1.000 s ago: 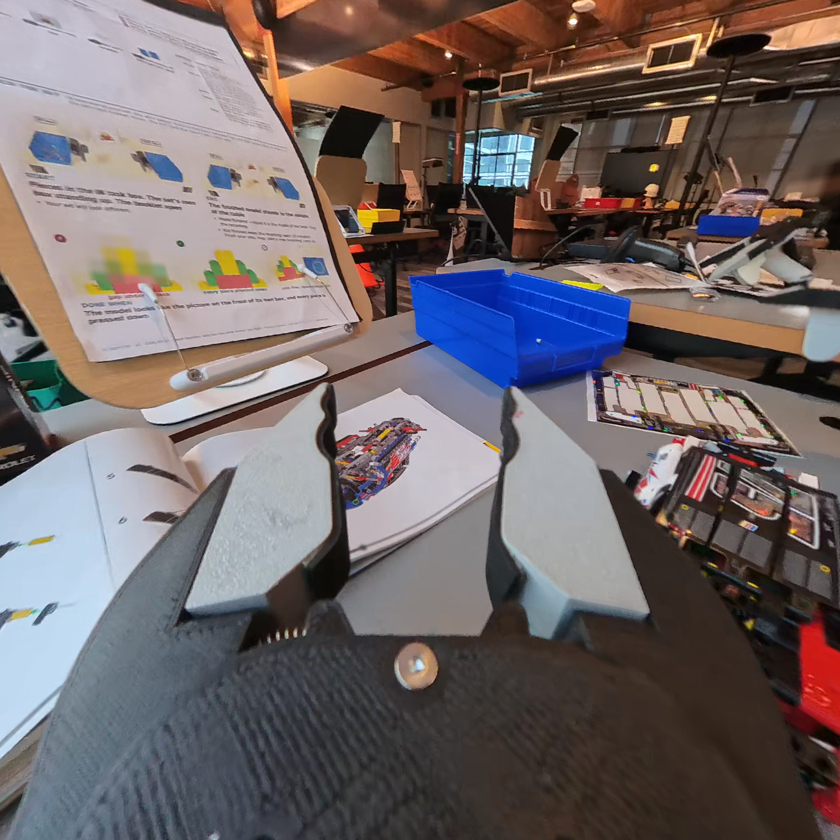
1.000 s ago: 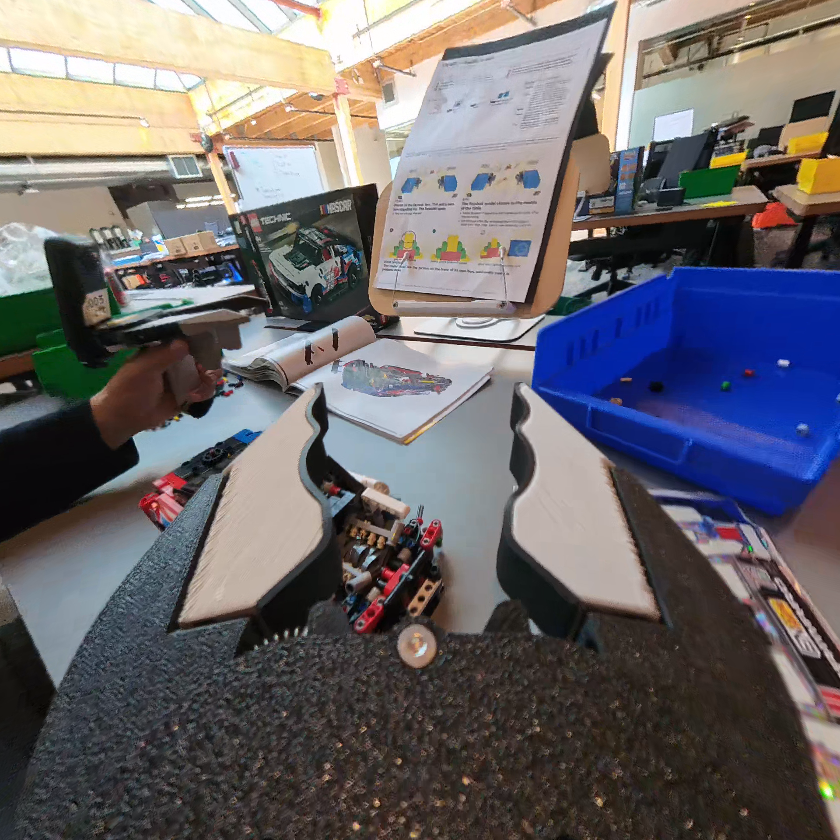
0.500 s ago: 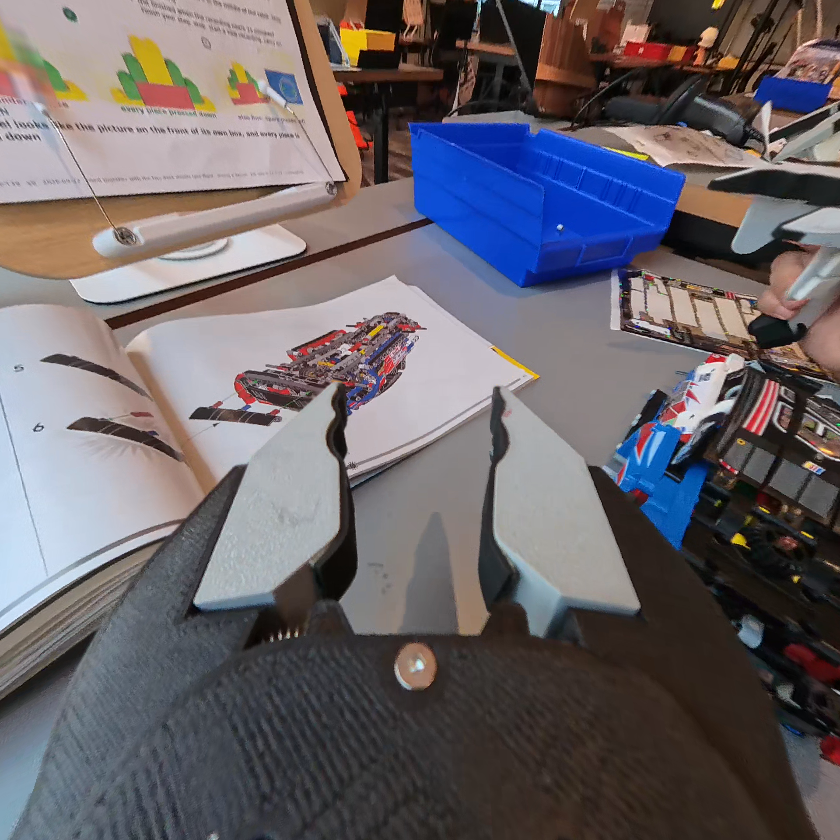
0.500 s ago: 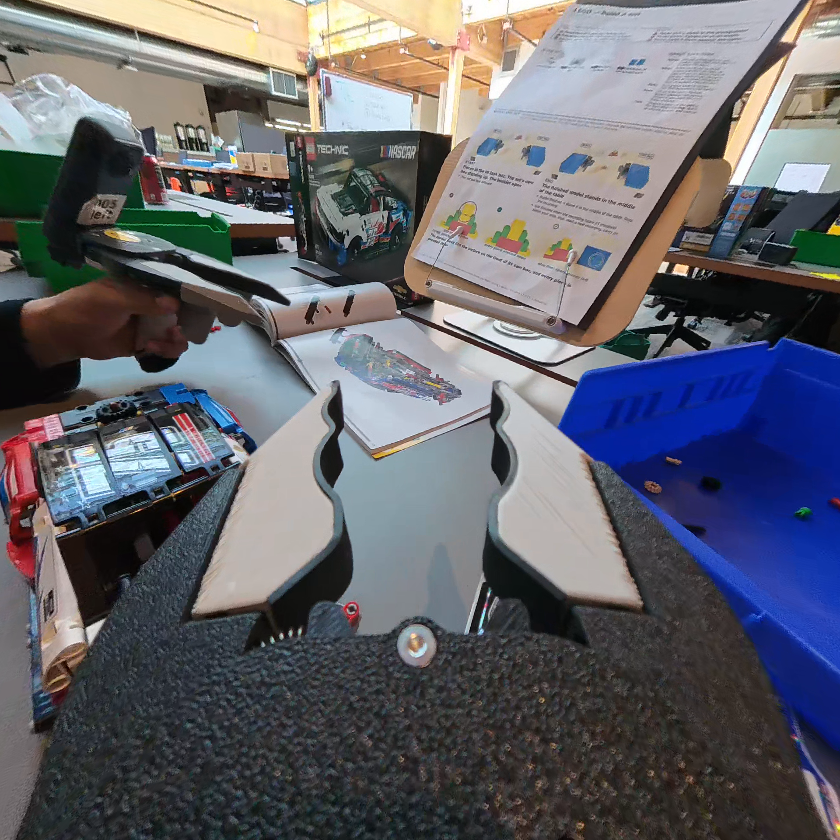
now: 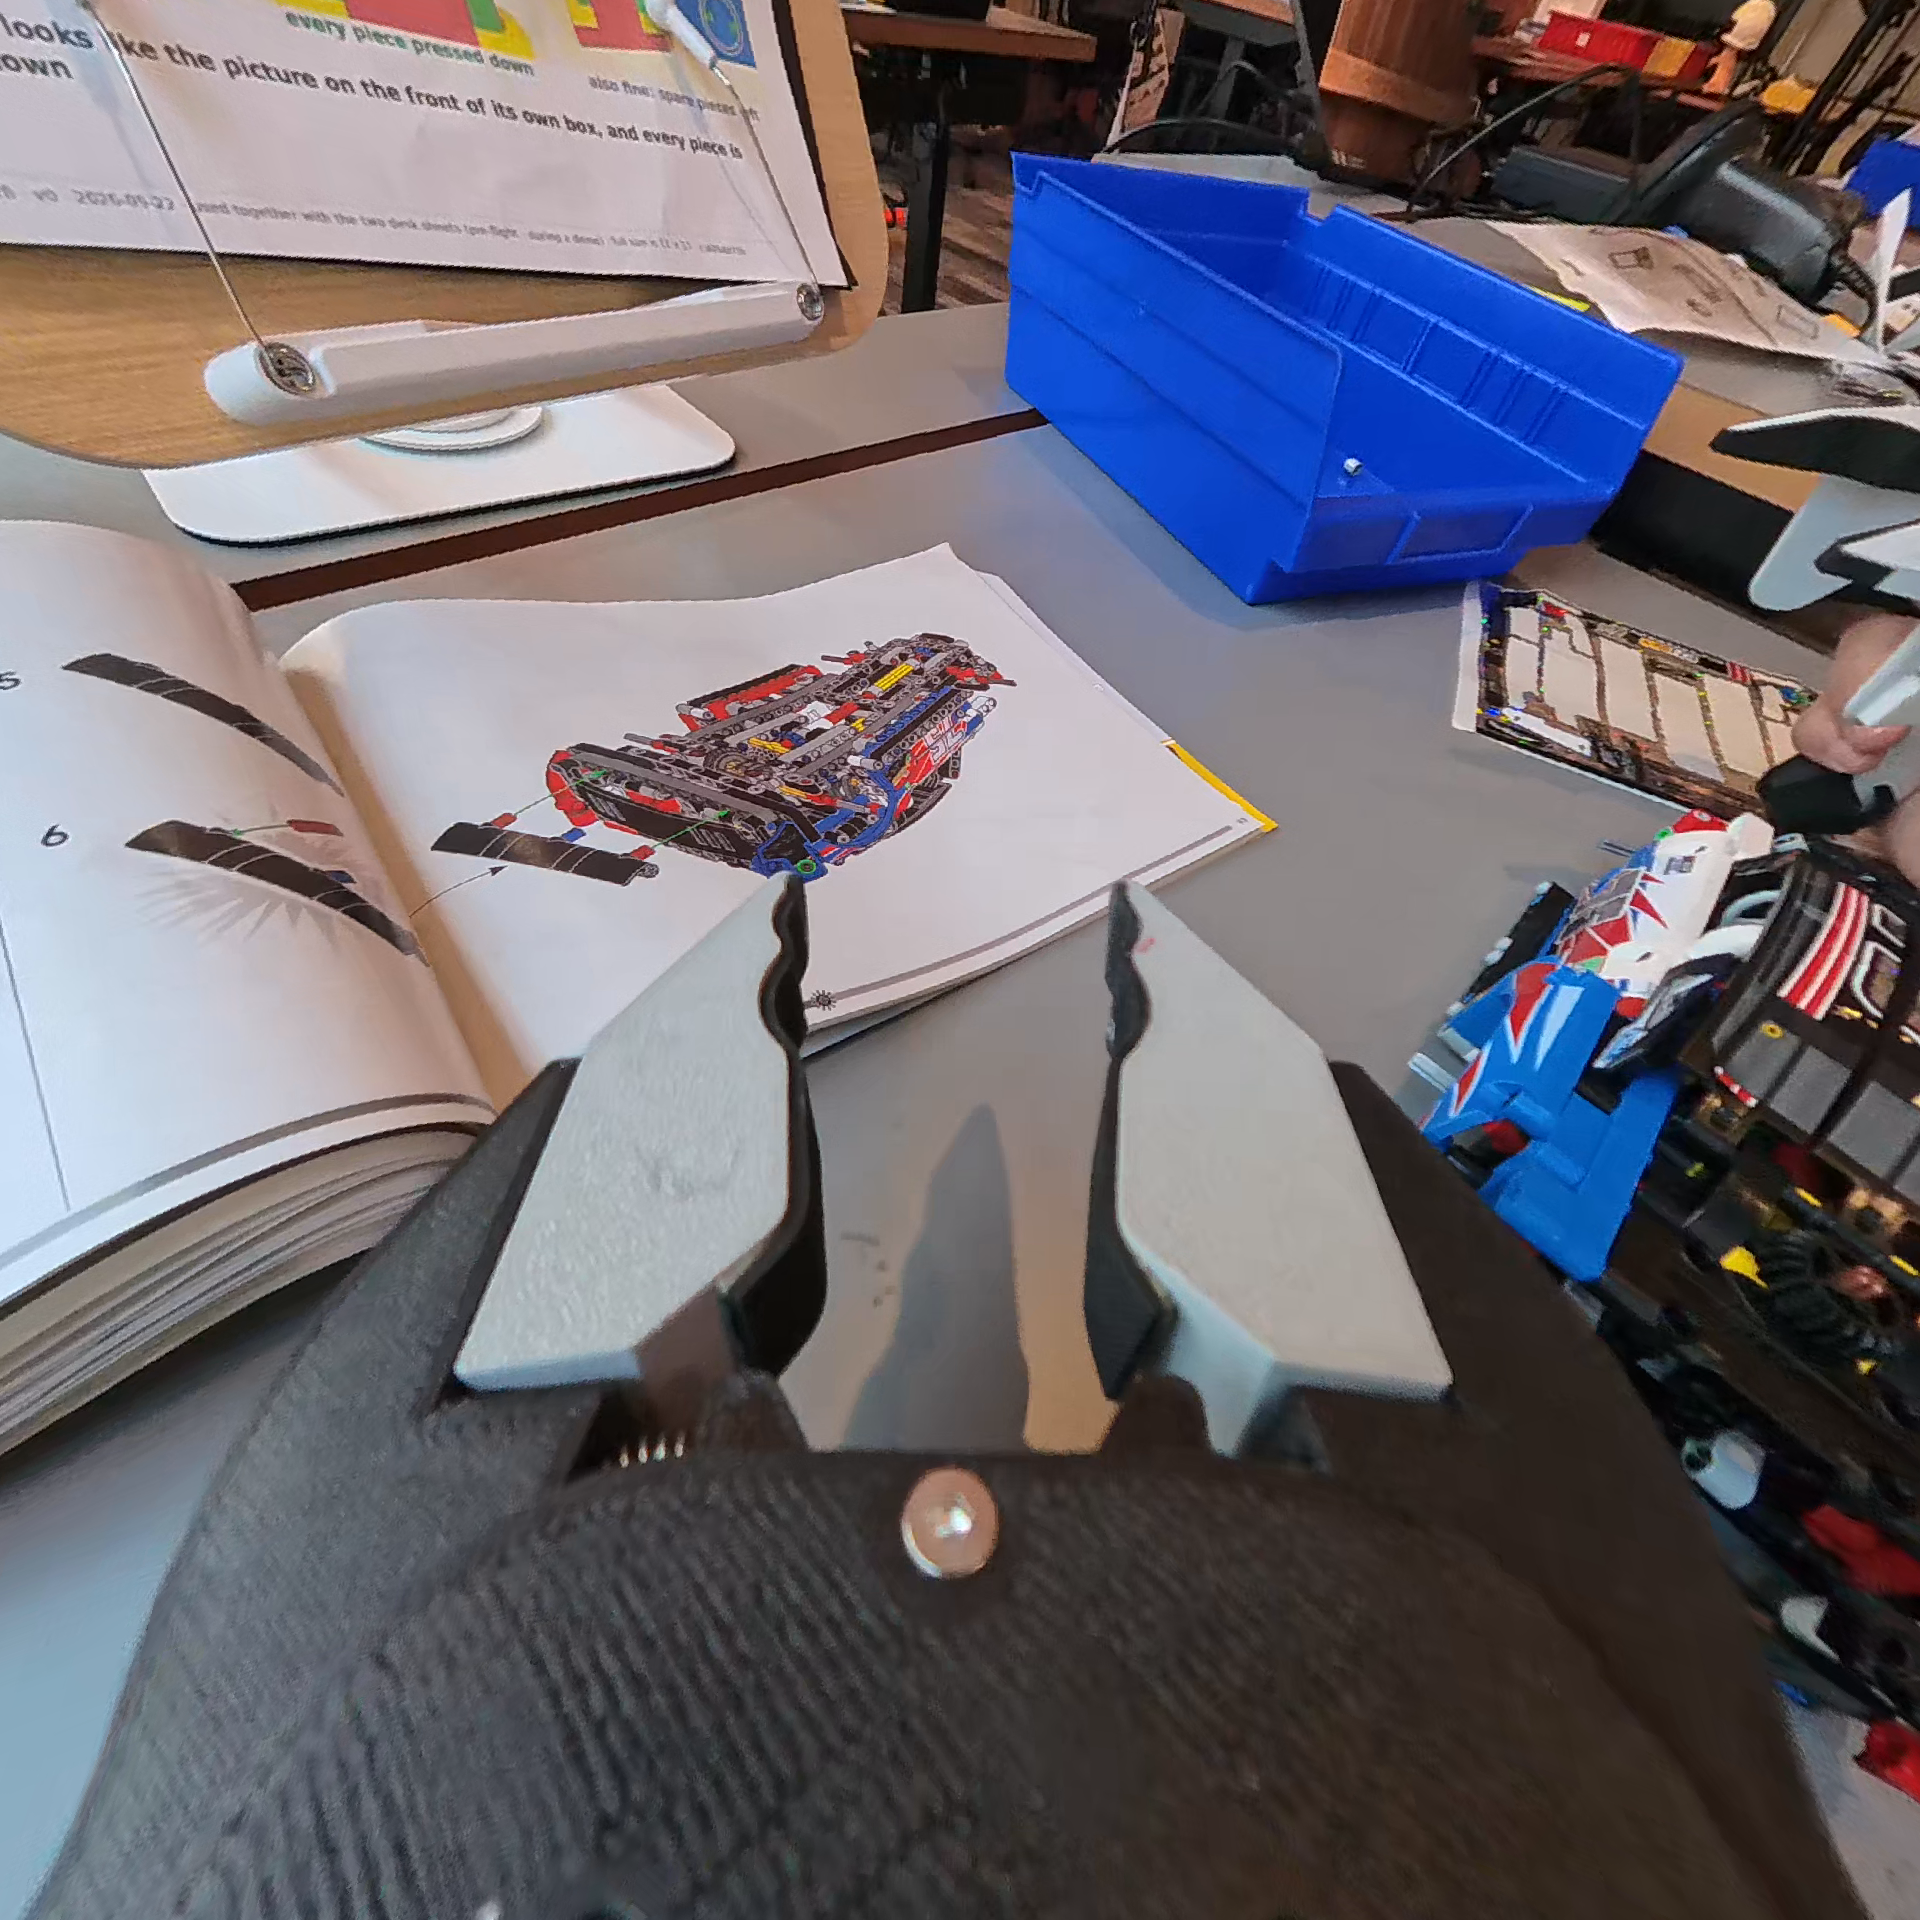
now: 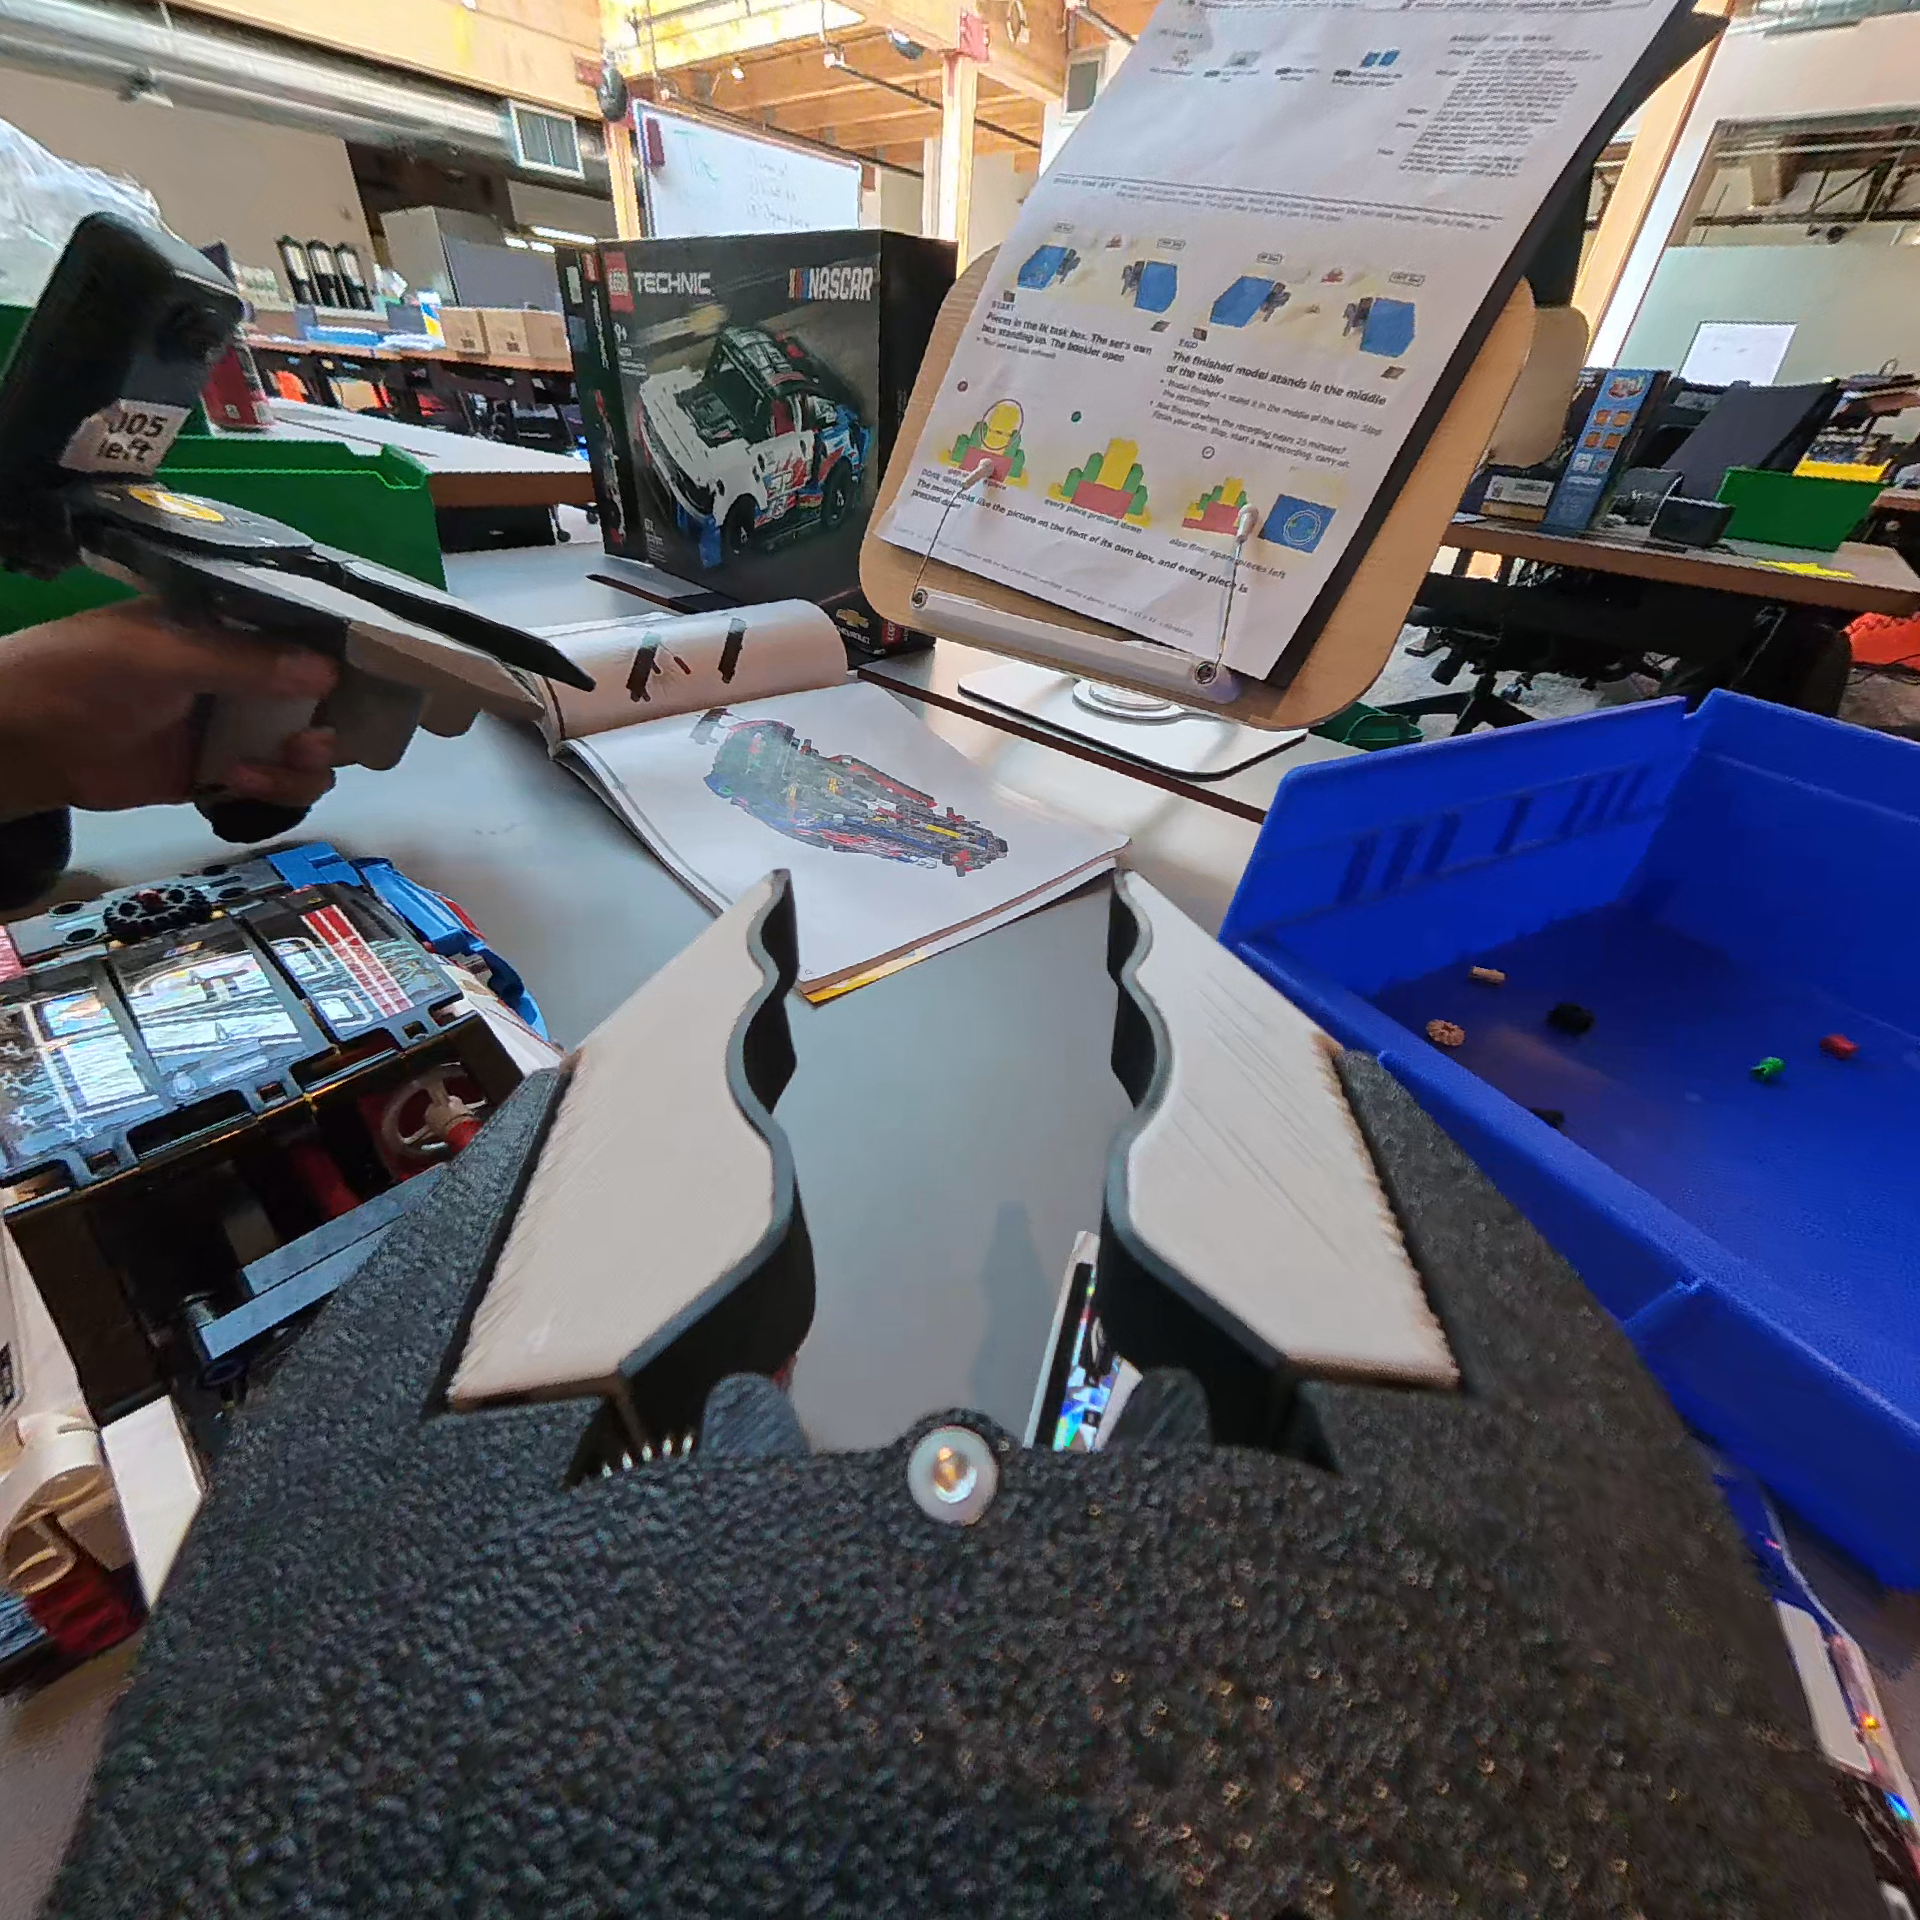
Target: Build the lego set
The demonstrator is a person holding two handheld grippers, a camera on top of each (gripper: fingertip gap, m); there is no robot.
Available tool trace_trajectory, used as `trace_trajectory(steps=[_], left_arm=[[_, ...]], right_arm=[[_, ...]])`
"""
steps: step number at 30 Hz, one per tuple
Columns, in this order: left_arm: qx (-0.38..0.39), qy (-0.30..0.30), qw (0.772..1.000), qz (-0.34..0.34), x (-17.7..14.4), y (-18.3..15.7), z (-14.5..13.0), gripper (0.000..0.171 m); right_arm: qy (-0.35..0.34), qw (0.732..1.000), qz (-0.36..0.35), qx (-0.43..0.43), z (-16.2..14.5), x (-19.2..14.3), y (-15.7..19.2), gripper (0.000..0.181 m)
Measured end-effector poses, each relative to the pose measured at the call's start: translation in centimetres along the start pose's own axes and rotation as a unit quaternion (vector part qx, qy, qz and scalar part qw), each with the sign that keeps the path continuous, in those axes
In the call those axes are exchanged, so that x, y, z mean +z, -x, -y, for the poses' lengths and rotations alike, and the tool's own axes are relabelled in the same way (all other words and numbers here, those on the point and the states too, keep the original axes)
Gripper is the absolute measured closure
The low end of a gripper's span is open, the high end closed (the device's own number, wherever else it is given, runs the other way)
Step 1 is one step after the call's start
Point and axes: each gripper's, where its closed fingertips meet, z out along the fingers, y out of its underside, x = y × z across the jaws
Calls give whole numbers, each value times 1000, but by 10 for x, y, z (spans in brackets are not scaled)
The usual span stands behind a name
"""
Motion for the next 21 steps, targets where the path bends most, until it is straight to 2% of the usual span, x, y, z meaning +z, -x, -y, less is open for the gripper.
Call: trace_trajectory(steps=[9, 14, 17, 21], left_arm=[[6, 16, 1000, -16, 9, -15, -7, 116], [19, 29, 999, 8, 7, -6, -10, 118], [40, 39, 995, 78, -8, 20, -2, 103], [56, 54, 968, 238, -68, 91, 10, 97]], right_arm=[[-5, 1000, -19, 3, 1, -3, -8, 121], [-2, 1000, -22, 6, -1, -2, -11, 121], [-1, 1000, -22, 7, -1, -2, -12, 121], [-10, 999, -26, 19, 1, -5, -16, 121]])
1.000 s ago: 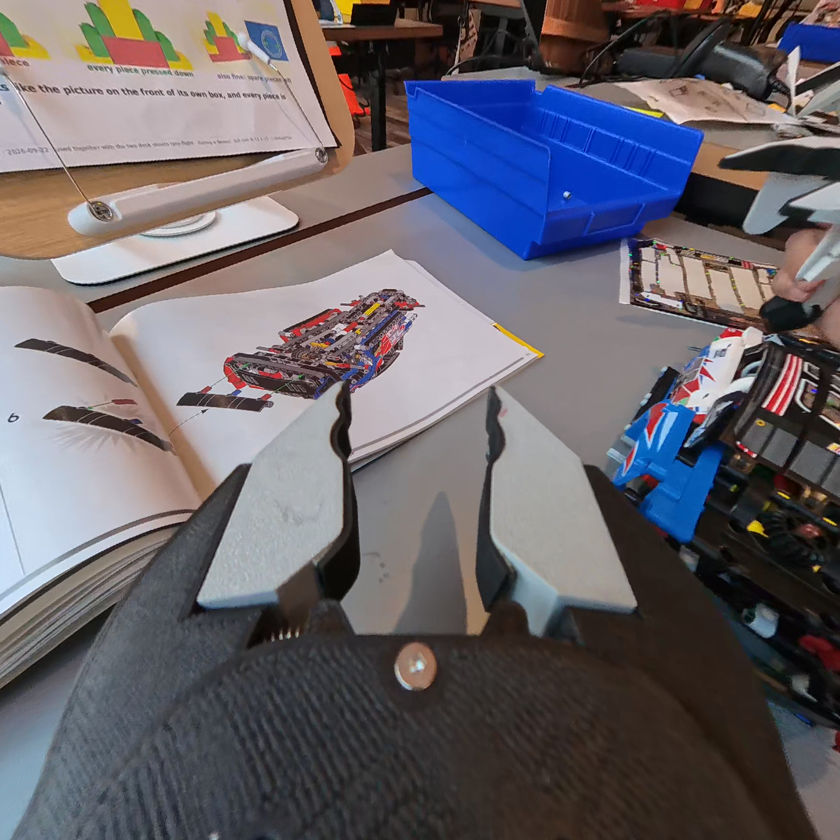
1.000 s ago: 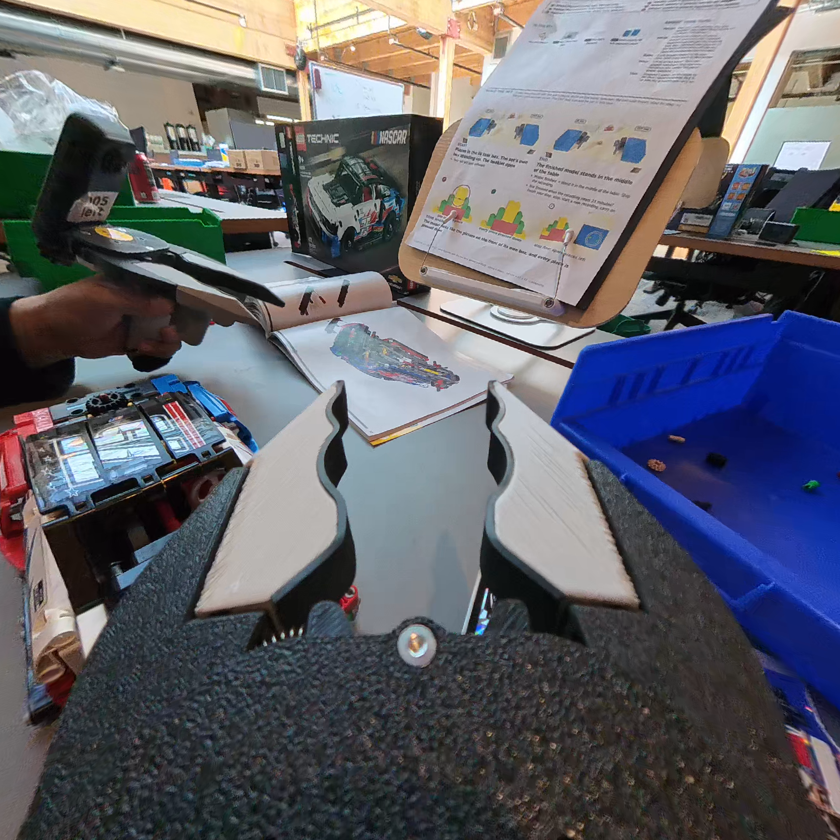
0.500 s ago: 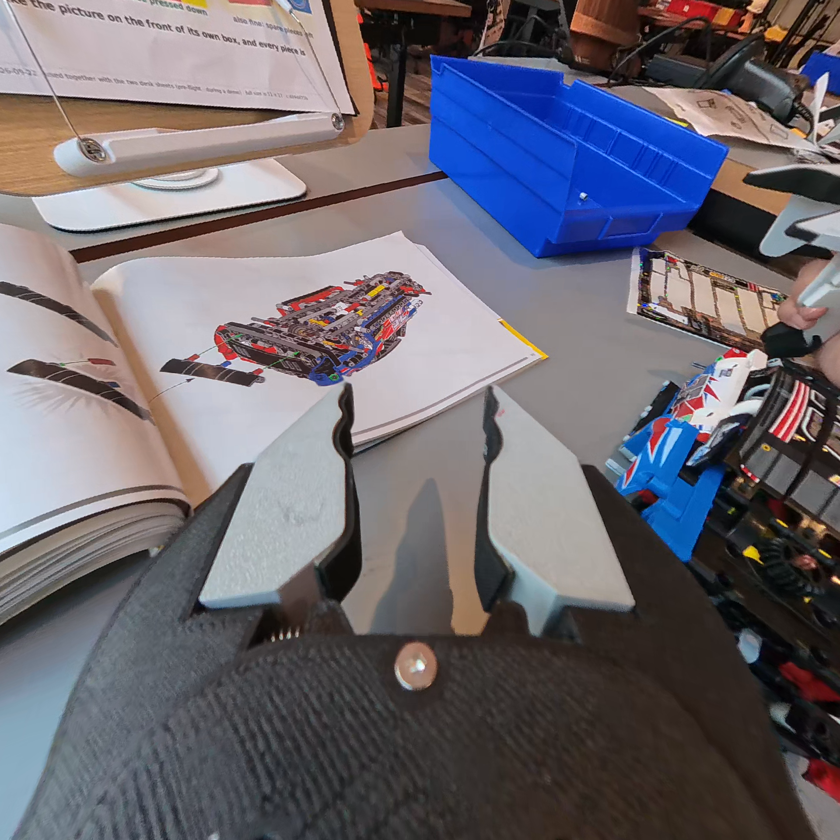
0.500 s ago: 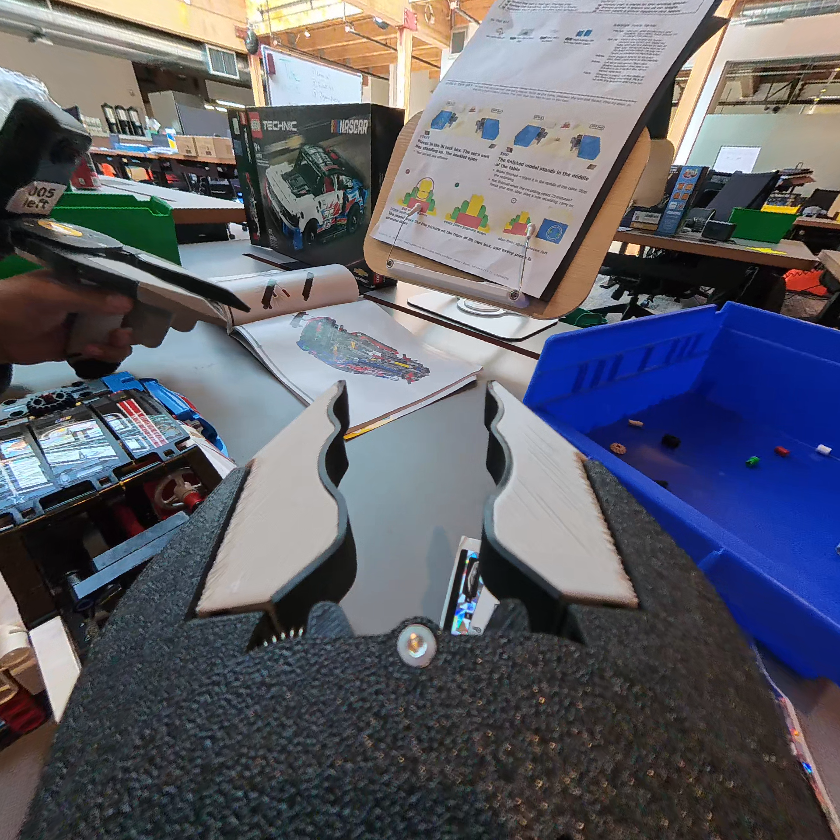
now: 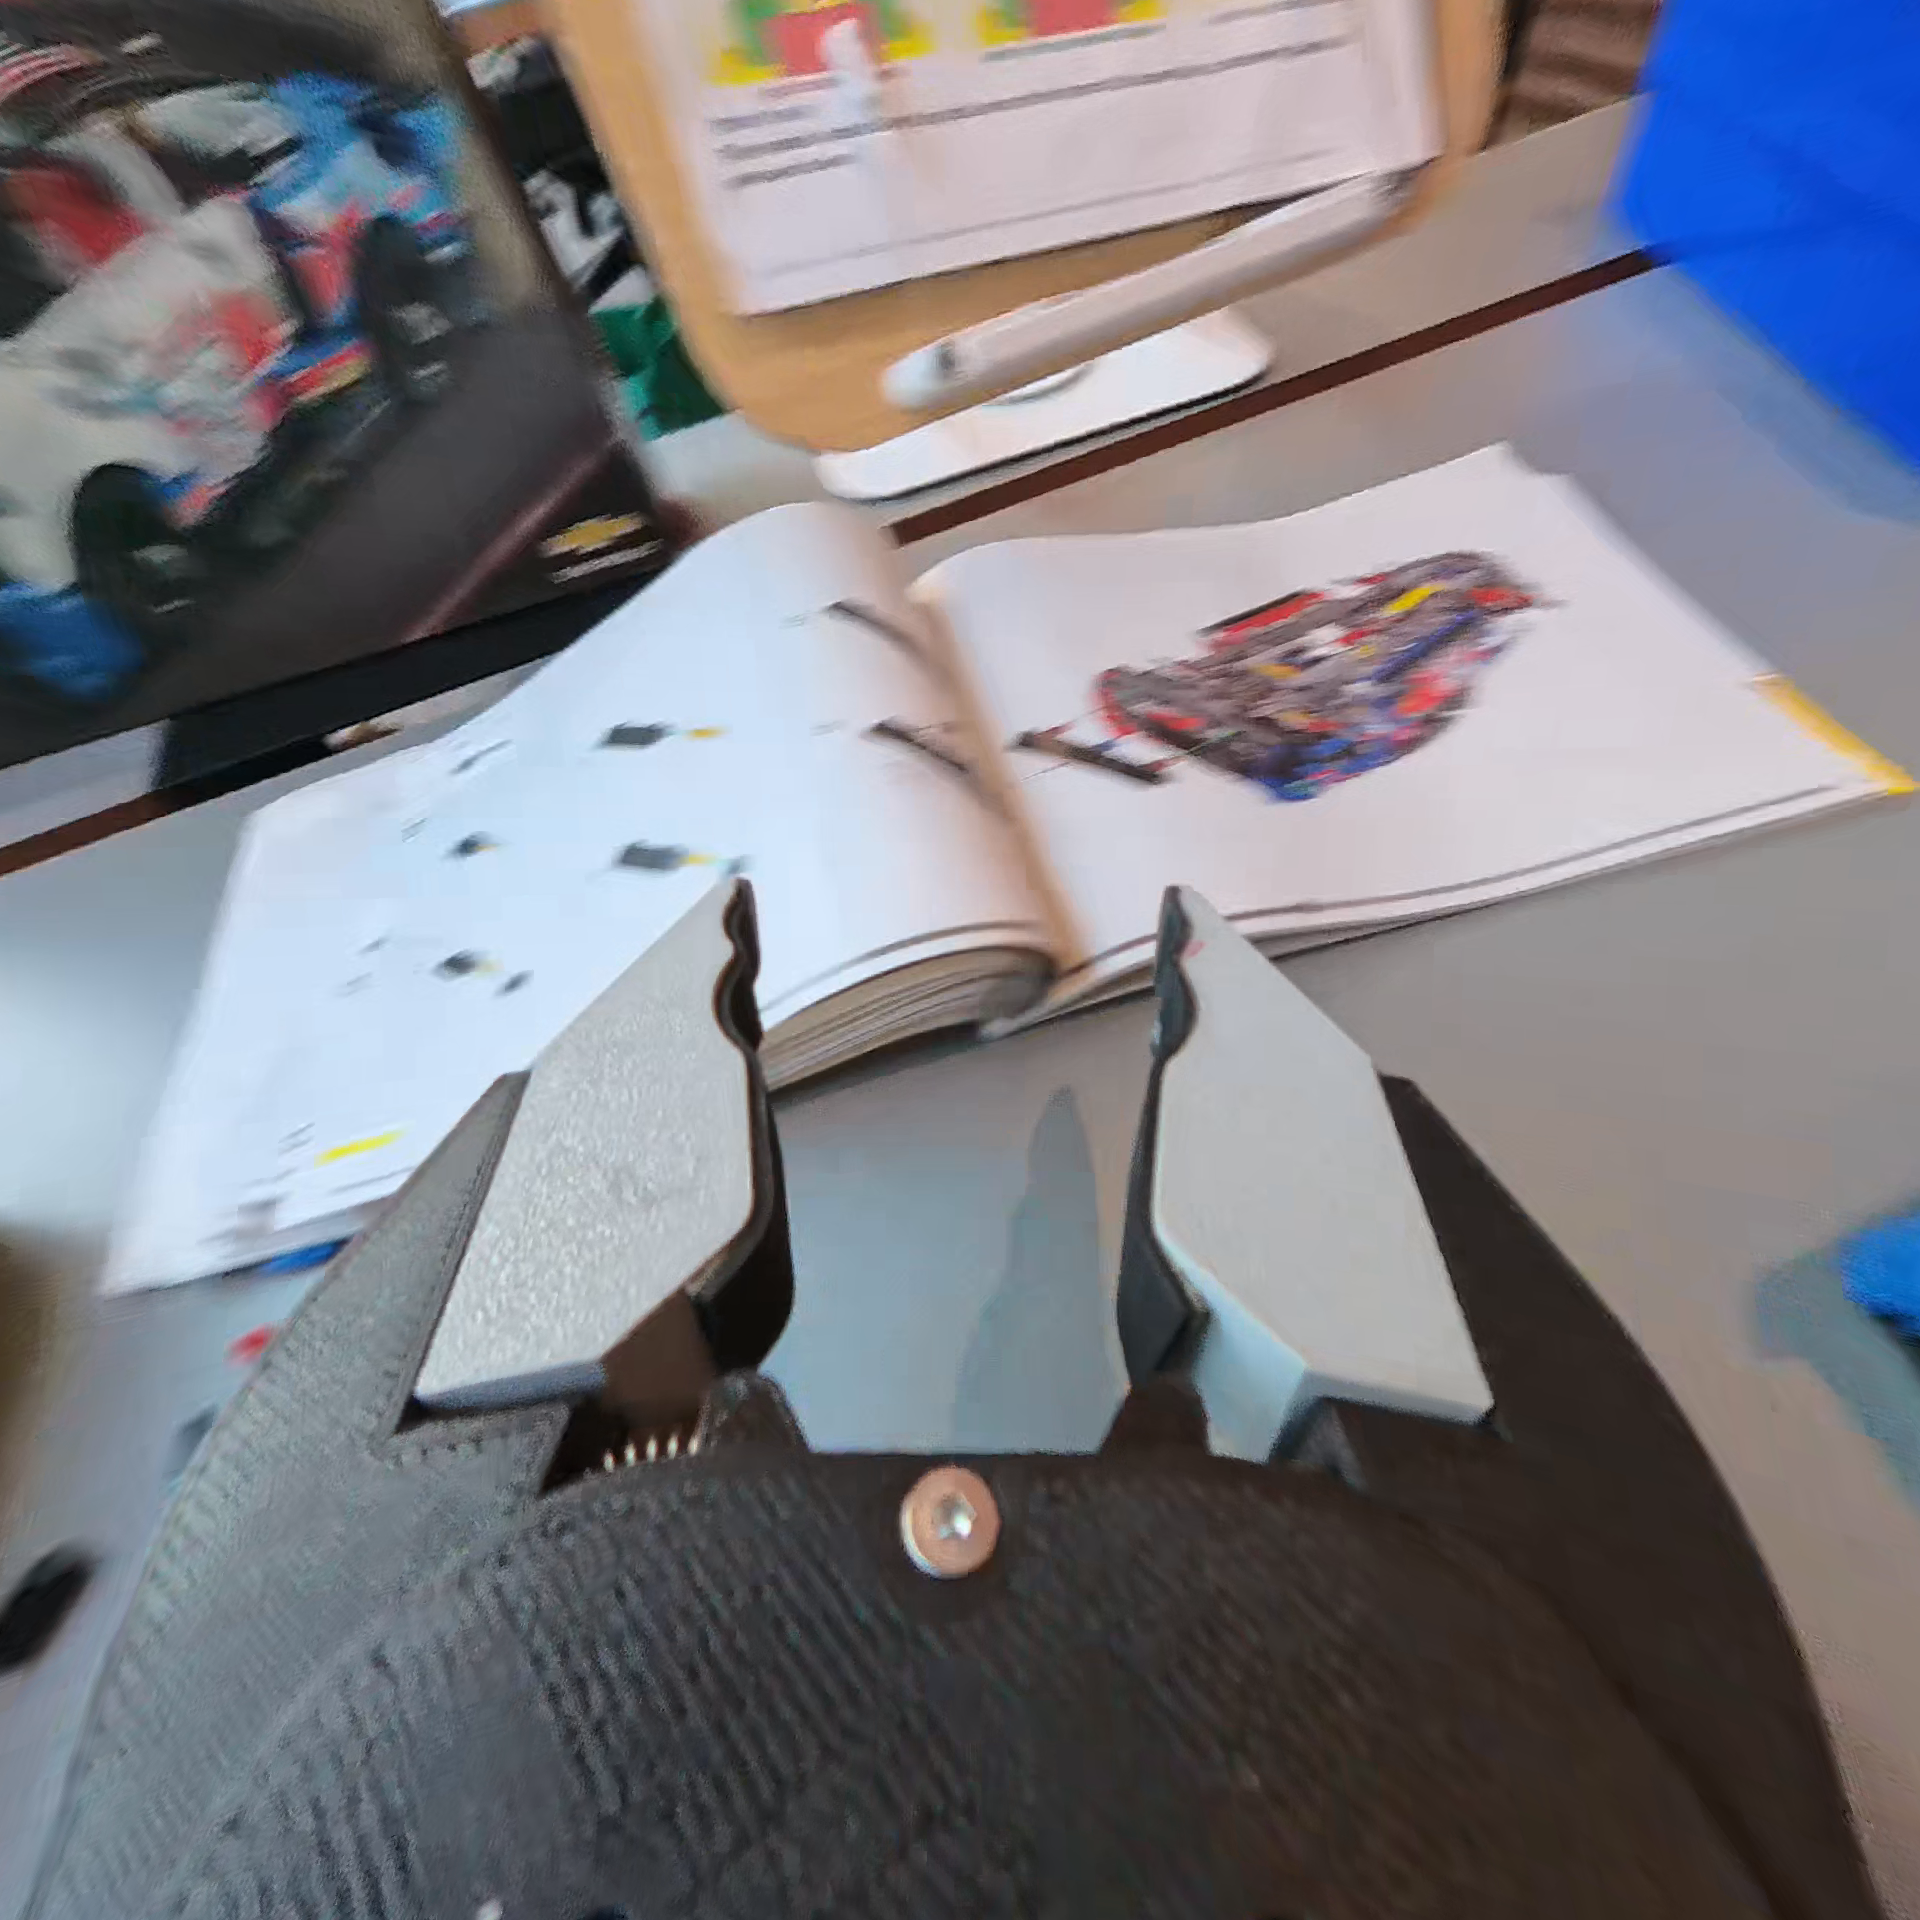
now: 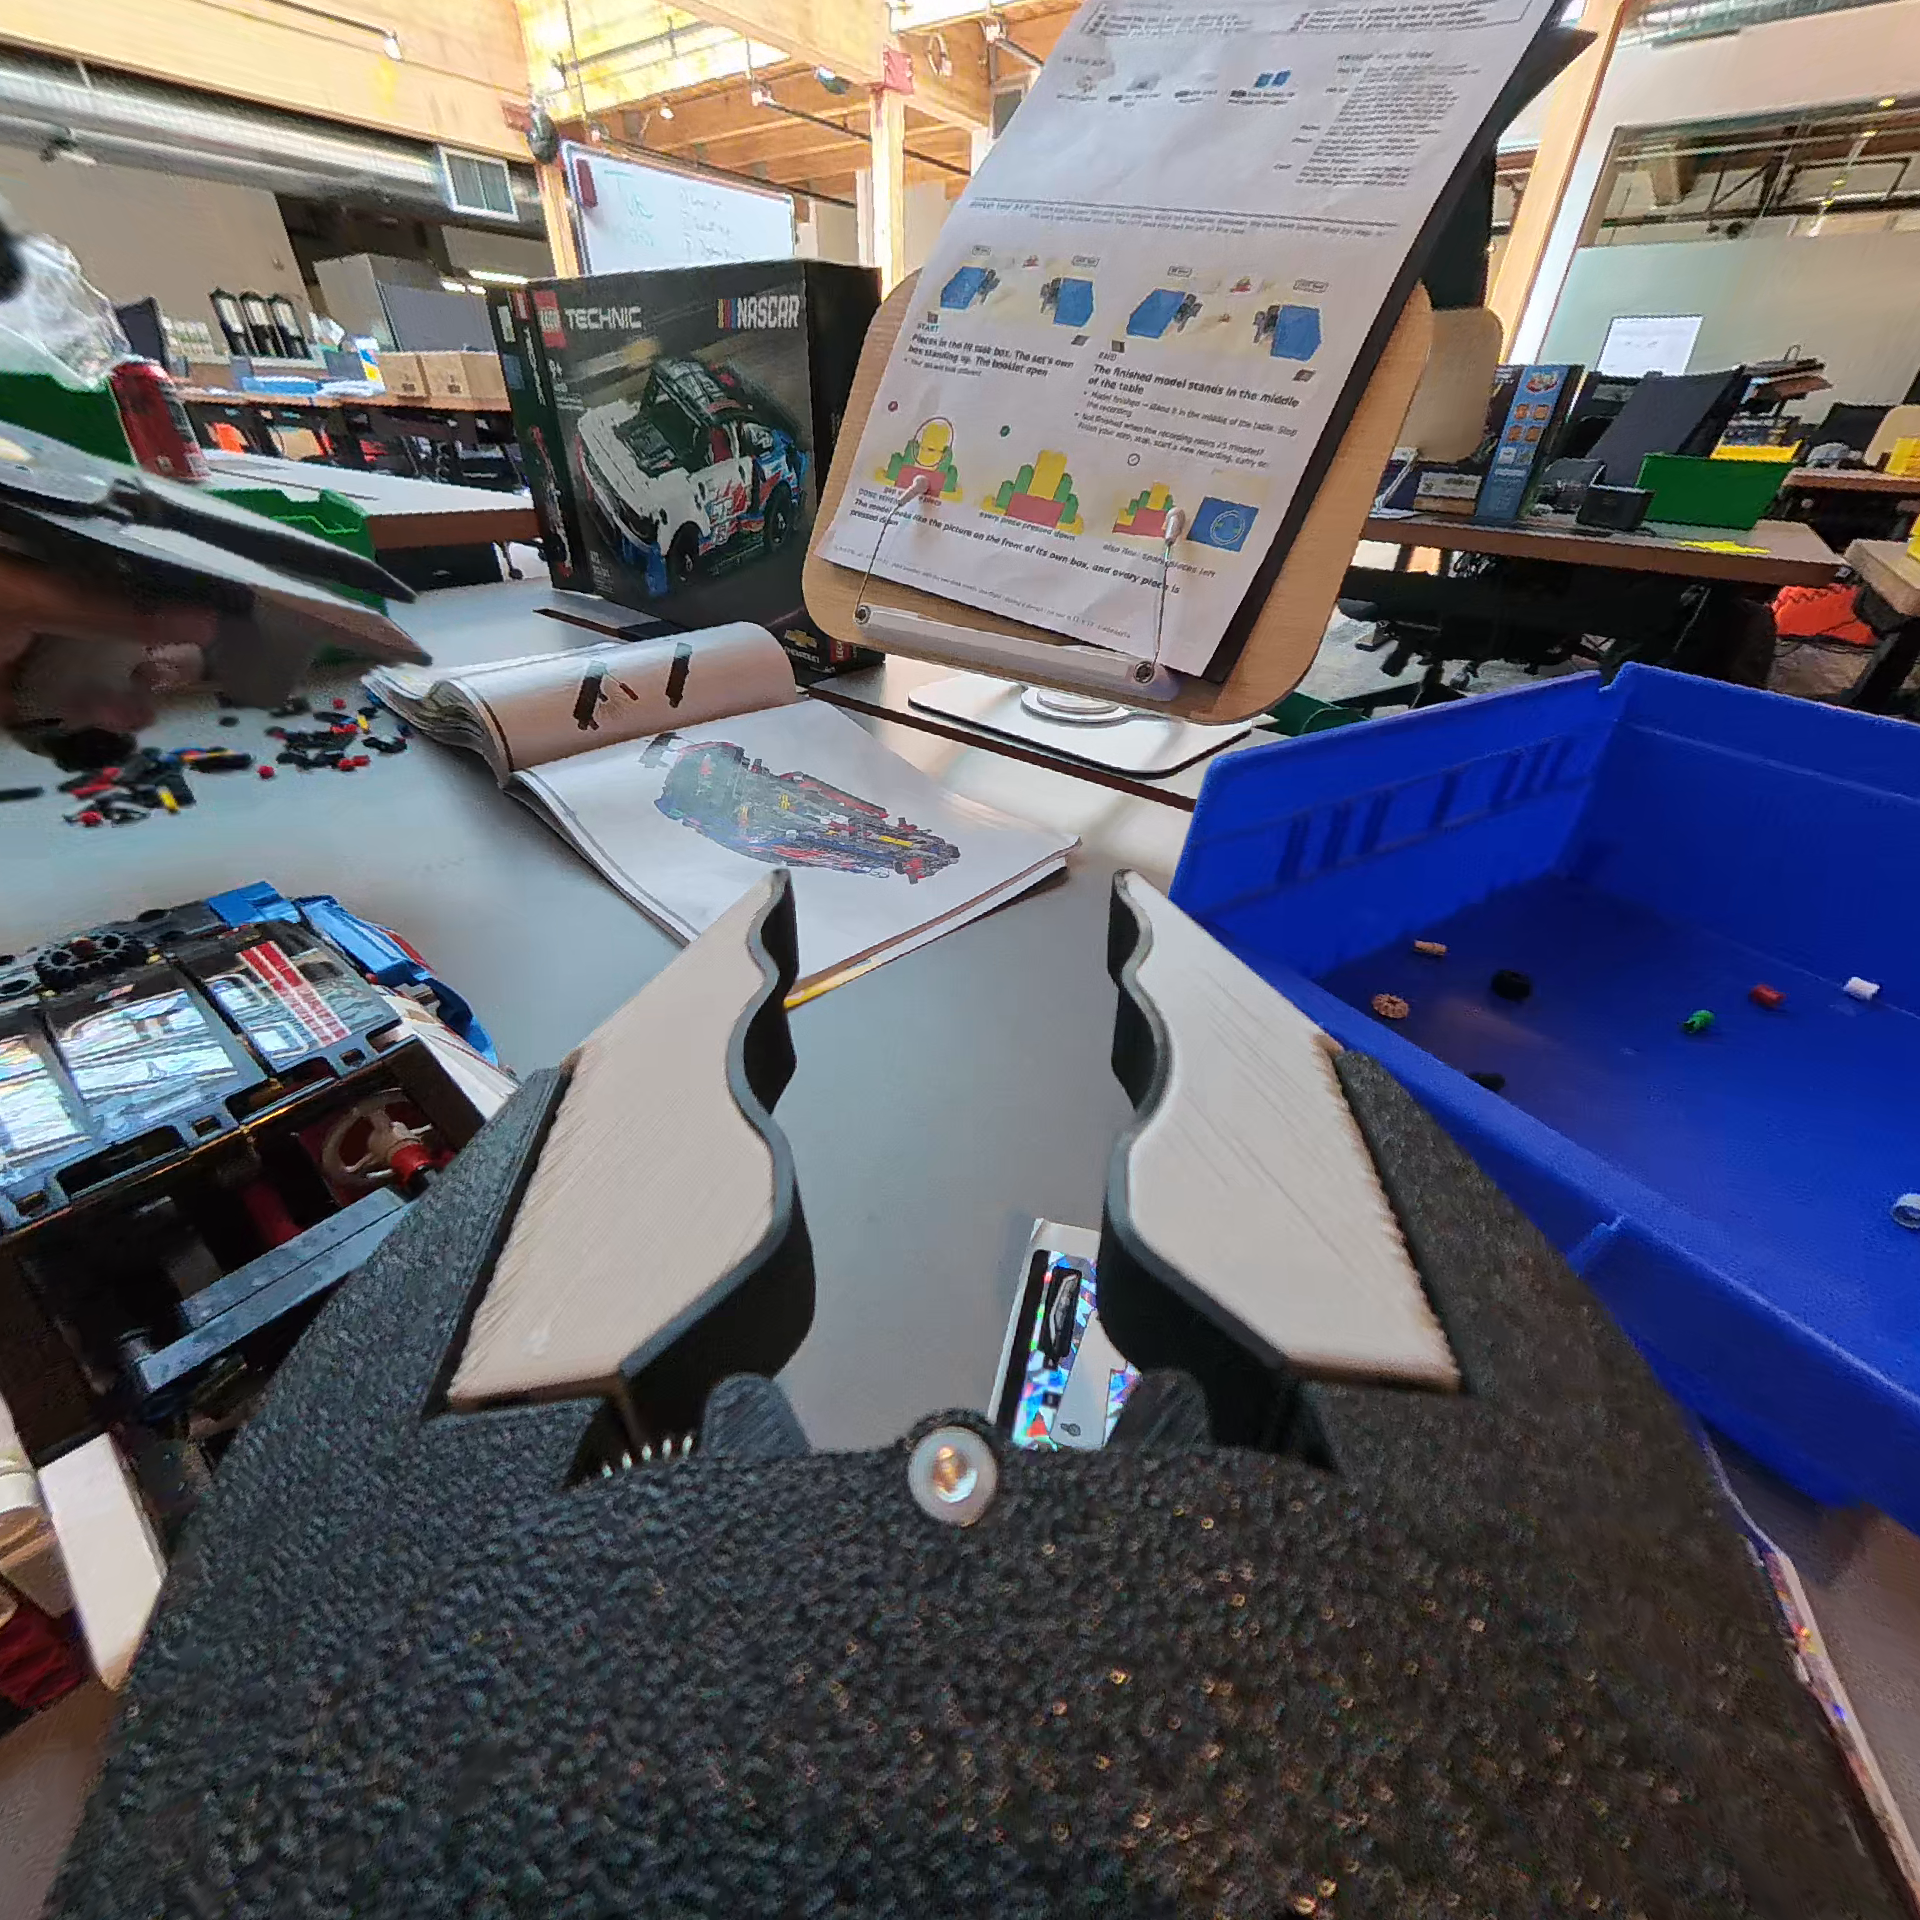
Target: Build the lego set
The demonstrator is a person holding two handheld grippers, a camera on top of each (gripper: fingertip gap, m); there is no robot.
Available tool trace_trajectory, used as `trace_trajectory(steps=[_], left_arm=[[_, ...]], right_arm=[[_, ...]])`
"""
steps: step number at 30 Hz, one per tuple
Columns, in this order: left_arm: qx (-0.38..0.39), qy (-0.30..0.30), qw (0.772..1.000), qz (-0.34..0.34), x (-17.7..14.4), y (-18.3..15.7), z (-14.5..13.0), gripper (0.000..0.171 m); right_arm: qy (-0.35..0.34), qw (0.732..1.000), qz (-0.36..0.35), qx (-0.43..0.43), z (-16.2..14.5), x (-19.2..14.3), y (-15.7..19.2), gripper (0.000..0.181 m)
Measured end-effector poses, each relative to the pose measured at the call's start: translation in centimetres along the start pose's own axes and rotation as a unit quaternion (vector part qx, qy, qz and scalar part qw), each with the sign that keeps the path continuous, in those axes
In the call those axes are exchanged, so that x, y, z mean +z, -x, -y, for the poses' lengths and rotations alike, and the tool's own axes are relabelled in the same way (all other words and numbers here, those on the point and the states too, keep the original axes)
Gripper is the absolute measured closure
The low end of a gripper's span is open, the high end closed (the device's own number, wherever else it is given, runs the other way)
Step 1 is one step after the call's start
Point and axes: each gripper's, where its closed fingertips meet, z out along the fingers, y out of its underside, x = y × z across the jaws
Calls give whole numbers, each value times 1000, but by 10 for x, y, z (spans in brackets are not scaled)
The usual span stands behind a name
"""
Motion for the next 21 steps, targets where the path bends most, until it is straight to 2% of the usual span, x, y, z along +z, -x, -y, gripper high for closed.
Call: trace_trajectory(steps=[3, 5, 9, 13, 21], left_arm=[[-12, 55, 998, 24, -3, 44, -15, 92], [-32, 84, 996, 14, 1, 58, -24, 92], [-95, 111, 985, -89, 21, 34, -32, 98], [-99, 160, 974, -126, 43, 13, -51, 99], [-88, 138, 975, -151, 53, -11, -39, 100]], right_arm=[[-7, 1000, 4, 8, 2, -1, -1, 121], [-8, 1000, 7, 12, 2, 0, -2, 121], [-10, 1000, 10, 16, 3, 0, -2, 121], [-13, 1000, 8, 18, 3, -1, -4, 121], [-12, 1000, 11, 20, 3, 0, -4, 122]])
